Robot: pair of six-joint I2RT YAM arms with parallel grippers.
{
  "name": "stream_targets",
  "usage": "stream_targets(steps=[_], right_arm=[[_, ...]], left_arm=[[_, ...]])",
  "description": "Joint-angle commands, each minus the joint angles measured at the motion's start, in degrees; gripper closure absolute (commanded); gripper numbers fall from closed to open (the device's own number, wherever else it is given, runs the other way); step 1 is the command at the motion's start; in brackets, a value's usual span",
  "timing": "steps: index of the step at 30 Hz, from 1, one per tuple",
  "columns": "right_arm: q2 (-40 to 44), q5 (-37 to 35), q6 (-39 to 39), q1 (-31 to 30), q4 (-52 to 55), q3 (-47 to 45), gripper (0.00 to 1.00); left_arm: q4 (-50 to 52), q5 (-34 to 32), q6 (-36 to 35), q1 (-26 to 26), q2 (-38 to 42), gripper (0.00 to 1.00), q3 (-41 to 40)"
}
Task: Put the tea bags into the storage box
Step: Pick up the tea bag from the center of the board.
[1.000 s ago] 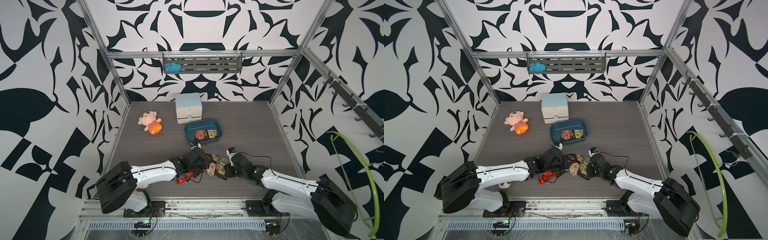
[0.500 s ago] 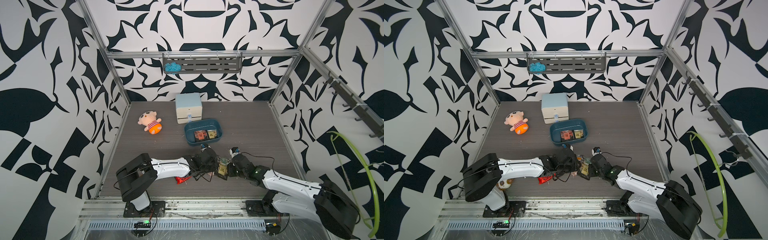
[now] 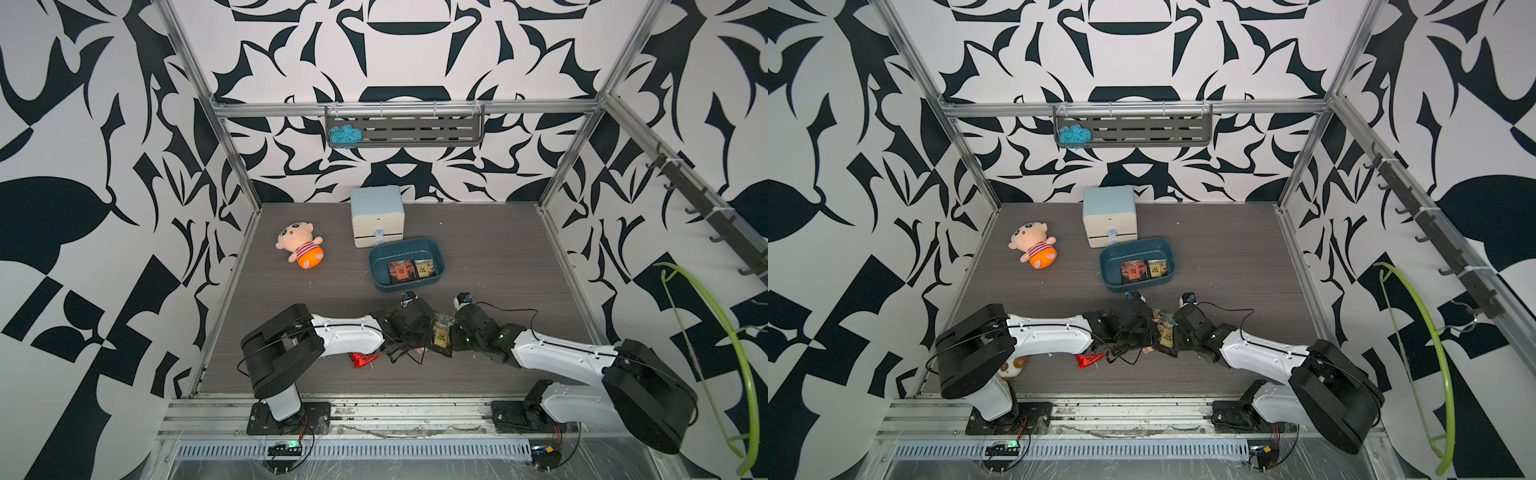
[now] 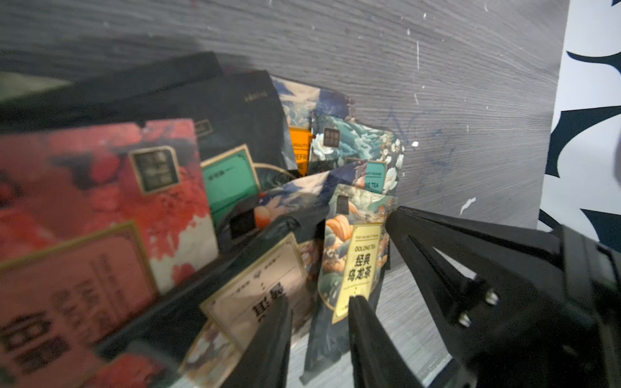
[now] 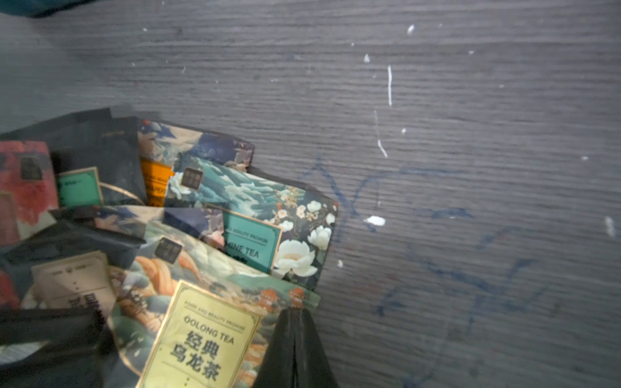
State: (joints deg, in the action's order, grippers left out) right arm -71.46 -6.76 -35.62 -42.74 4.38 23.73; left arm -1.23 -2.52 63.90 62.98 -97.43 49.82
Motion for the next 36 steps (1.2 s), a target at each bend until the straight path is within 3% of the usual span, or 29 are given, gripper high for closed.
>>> stream_targets(steps=[1, 11, 21, 30, 36], right_arm=[[-1.2, 0.2, -0.1, -0.2, 1.8, 0.8, 0.92], [-0.5, 0.8, 0.4, -0.2, 1.0, 0.5, 0.91], [3.7, -1.5, -0.4, -0.2, -0.2, -1.3, 0.91], [21.8, -11.9, -3.5, -0.2, 1.1, -7.5, 0.86], [35.8, -16.7, -5.4, -0.3, 2.2, -12.5, 0.71]], left_arm=[[0.3, 0.0, 0.9, 0.1, -1.6, 0.66, 0.5], [-2.4, 2.5, 1.2, 0.3, -5.2, 0.69, 2.7], [-3.5, 3.2, -0.7, 0.3, -4.9, 1.00, 4.2], [3.3, -0.6, -7.3, 0.3, 6.1, 1.00, 4.1], [11.9, -10.8, -12.5, 0.1, 12.3, 1.00, 7.6]])
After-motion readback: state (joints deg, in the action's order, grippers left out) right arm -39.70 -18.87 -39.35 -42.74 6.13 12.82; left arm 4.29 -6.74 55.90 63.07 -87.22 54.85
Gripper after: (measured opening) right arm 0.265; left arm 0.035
